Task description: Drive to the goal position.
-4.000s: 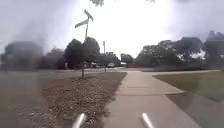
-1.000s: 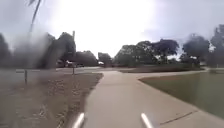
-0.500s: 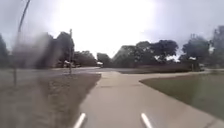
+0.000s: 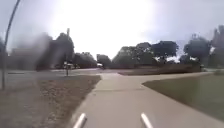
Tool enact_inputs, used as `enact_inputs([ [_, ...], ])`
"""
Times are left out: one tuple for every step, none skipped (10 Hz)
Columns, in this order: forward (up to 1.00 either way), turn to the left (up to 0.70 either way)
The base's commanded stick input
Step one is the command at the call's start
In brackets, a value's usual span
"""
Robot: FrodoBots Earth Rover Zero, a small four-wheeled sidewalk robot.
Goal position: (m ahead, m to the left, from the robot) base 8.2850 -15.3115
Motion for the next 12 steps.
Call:
enact_inputs([
  [0.7, -0.14],
  [0.7, -0.02],
  [0.7, 0.0],
  [0.7, 0.0],
  [0.7, 0.0],
  [0.7, 0.0],
  [0.7, -0.07],
  [0.7, -0.19],
  [0.7, -0.3],
  [0.7, -0.17],
  [0.7, -0.07],
  [0.7, 0.0],
])
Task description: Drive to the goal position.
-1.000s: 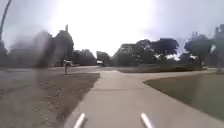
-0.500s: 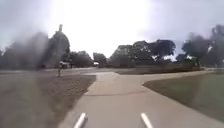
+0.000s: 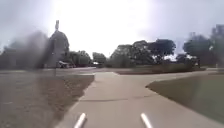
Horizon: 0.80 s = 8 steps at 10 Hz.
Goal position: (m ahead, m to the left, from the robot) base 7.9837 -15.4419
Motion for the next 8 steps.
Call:
enact_inputs([
  [0.7, 0.0],
  [0.7, 0.0],
  [0.7, 0.0],
  [0.7, 0.0],
  [0.7, -0.06],
  [0.7, -0.16],
  [0.7, 0.0],
  [0.7, 0.0],
])
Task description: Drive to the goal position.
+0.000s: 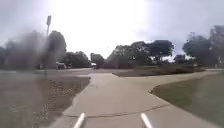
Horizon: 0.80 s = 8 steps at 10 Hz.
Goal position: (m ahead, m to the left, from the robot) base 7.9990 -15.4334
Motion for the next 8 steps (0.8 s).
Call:
enact_inputs([
  [0.7, 0.0],
  [0.7, 0.0],
  [0.7, 0.0],
  [0.7, 0.0],
  [0.7, 0.0],
  [0.7, 0.0],
  [0.7, -0.05],
  [0.7, -0.1],
])
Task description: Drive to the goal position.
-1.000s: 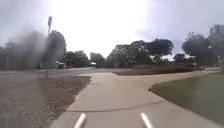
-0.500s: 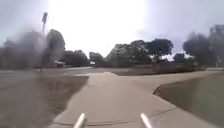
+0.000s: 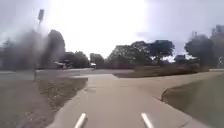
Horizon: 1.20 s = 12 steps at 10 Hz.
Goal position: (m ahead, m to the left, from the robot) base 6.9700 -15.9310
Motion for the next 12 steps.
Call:
enact_inputs([
  [0.7, -0.21],
  [0.7, -0.22],
  [0.7, -0.24],
  [0.7, -0.24],
  [0.7, -0.24],
  [0.7, -0.24],
  [0.7, -0.24],
  [0.7, -0.24],
  [0.7, -0.24],
  [0.7, -0.24],
  [0.7, -0.24],
  [0.7, -0.24],
])
